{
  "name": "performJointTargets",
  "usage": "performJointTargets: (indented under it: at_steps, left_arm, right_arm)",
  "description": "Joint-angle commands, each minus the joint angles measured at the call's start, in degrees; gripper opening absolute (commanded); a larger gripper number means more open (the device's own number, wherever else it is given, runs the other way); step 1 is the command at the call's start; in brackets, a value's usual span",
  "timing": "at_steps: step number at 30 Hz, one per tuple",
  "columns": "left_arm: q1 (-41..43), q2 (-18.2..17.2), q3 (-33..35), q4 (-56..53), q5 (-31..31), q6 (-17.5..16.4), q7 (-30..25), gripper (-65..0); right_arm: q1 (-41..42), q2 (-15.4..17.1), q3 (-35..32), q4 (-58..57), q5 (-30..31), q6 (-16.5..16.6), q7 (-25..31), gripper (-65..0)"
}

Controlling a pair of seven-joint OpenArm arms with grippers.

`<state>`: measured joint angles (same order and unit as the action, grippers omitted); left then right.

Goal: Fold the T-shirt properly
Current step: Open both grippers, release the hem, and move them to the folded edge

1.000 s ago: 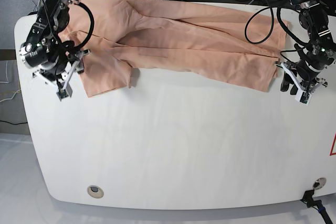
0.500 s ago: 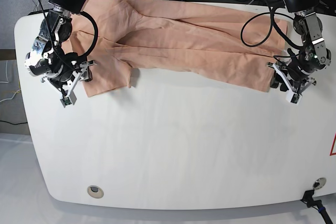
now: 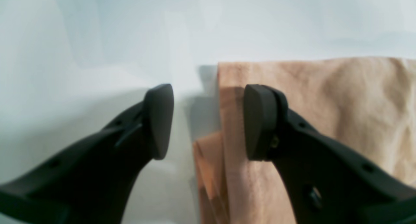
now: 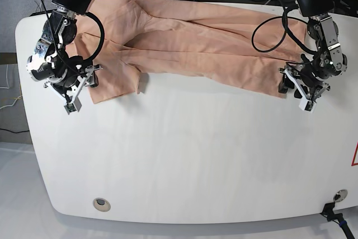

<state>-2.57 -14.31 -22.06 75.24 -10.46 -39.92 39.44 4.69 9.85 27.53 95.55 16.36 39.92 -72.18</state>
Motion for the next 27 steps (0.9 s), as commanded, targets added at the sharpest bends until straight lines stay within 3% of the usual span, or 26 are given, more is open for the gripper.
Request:
performJointTargets:
  at_steps: [1,17,22,27]
  left_arm:
    - [-0.99,-0.68,-0.13,0.85,-0.84,-0.08,-1.16,-32.5]
    - [-3.45,1.6,3.03,-4.43,-0.93,-0.08,-1.07,-33.3]
    - [-3.45,1.6,3.03,-4.43,-0.84,-0.08,-1.07,-50.2]
    - [-3.37,1.43,2.94,-4.43,-0.84,-0.08,-1.07,-50.4]
  right_arm:
    - [0.98,0.75,0.21,0.94,0.48,0.08,0.84,-33.1]
    - [0.98,0.75,0.21,0.94,0.48,0.08,0.84,-33.2]
    - [0.98,0.75,0.21,0.94,0.48,0.08,0.93,-33.2]
    - [0.98,0.66,0.21,0.94,0.48,0.08,0.93,-33.2]
